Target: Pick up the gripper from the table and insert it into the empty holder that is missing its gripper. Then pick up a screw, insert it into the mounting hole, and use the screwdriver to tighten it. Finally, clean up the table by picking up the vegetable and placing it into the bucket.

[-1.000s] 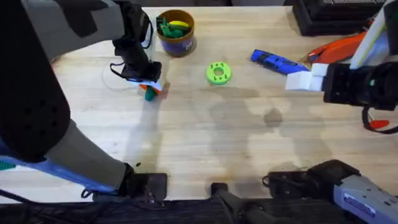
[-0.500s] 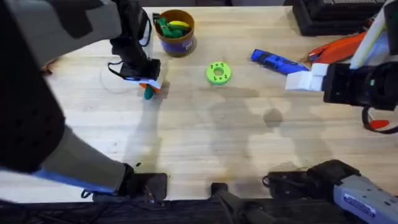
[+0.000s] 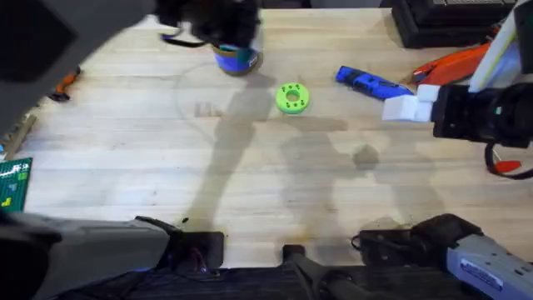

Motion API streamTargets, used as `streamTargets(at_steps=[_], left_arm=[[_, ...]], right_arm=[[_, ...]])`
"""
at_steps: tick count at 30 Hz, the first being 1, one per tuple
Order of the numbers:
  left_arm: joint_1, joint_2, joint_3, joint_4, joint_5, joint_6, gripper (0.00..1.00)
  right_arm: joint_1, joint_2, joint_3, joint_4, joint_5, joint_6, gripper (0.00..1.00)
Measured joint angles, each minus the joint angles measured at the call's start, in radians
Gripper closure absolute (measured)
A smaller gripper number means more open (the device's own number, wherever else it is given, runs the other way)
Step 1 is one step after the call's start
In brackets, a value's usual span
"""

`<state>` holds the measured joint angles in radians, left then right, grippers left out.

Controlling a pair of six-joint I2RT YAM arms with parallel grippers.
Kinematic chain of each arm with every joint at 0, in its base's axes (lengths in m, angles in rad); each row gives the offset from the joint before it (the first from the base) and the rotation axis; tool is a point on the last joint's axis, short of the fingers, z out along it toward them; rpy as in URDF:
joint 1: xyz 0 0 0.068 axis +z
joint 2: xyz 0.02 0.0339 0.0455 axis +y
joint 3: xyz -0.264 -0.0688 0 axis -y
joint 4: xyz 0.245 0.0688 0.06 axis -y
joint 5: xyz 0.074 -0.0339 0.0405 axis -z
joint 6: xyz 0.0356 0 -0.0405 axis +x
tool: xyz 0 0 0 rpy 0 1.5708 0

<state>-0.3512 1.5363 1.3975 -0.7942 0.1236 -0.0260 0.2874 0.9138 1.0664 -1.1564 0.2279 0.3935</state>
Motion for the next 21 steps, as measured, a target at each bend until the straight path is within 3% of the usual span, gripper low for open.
streamTargets(at_steps=[6,13,18,19,21], left_arm=[[-0.093,0.135,0.000,0.125,0.051,-0.029,0.976],[-0.133,0.239,-0.002,0.148,0.069,-0.051,0.976],[-0.109,0.207,0.001,0.139,0.011,-0.075,0.976],[-0.063,0.177,0.024,0.139,-0.022,-0.080,0.976],[-0.021,0.164,0.045,0.145,-0.038,-0.079,0.976]], right_arm=[[0.000,0.000,0.000,0.000,0.000,0.000,0.013],[0.000,0.000,0.000,0.000,0.000,0.000,0.012],[0.000,0.000,0.000,0.000,0.000,0.000,0.012],[0.000,0.000,0.000,0.000,0.000,0.000,0.013],[0.000,0.000,0.000,0.000,0.000,0.000,0.013]])
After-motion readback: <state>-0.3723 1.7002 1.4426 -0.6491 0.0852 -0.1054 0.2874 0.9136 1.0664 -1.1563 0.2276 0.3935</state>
